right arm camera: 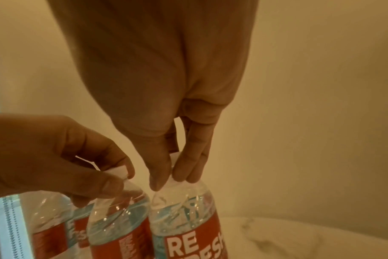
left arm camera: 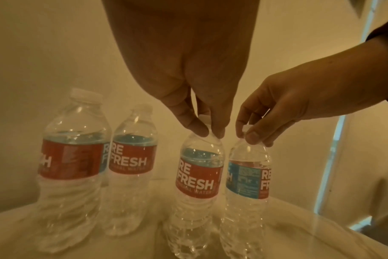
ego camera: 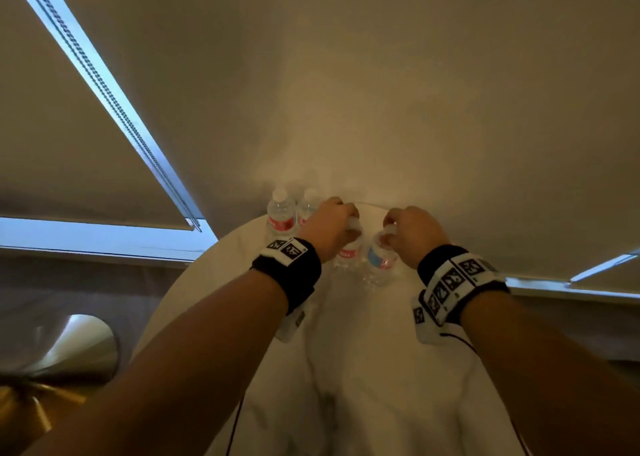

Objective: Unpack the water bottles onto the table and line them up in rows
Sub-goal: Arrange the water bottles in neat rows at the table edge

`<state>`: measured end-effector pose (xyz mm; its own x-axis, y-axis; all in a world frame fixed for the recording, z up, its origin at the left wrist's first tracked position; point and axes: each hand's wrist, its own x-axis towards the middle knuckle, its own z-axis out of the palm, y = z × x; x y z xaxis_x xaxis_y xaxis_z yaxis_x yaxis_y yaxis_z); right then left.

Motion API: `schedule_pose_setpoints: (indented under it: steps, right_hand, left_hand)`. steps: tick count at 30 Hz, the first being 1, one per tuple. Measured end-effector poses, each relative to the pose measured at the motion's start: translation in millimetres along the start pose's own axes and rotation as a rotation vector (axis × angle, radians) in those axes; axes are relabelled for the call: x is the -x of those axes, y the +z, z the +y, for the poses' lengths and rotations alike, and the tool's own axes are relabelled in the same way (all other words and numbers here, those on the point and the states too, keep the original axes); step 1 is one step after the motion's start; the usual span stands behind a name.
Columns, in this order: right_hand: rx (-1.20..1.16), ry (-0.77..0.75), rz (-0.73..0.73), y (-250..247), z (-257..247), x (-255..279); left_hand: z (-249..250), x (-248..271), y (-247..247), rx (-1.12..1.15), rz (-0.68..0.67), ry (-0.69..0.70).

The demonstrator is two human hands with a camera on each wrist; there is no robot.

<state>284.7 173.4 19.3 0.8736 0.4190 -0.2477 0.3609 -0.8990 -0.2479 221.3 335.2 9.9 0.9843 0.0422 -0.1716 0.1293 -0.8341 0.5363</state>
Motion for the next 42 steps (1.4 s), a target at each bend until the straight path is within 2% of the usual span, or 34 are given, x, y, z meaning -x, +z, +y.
schedule_pose_setpoints:
  steps: [5, 12, 20, 25, 29, 33, 39, 42]
  right_hand:
    - [0.001, -0.094, -0.012, -7, -8, -50]
    - [0.026, -0.194, -0.016, -5, -14, -72]
    - [0.062, -0.098, 0.031, 1, -22, -72]
    - [-0.010, -0.051, 0.016, -2, -16, -60]
    - [-0.042, -0.041, 0.038, -13, -7, -27]
    - [-0.063, -0.056, -0.020, -23, -6, 39]
    - [-0.244, -0.115, -0.258, -9, -7, 178]
    - [-0.212, -0.188, -0.430, 4, -1, 235]
  left_hand:
    - [-12, -35, -7, -0.004, 0.045, -0.068]
    - [-30, -48, -4, -0.044, 0.076, -0.122]
    - [-28, -48, -1, -0.054, 0.110, -0.143]
    - [-24, -40, -6, -0.059, 0.085, -0.151]
    - [-17, -8, -14, -0.046, 0.108, -0.141]
    - [-3, 60, -10, 0.048, 0.092, -0.069]
    - [23, 187, 20, 0.157, -0.210, -0.007]
    - [30, 235, 38, 0.171, -0.359, 0.030]
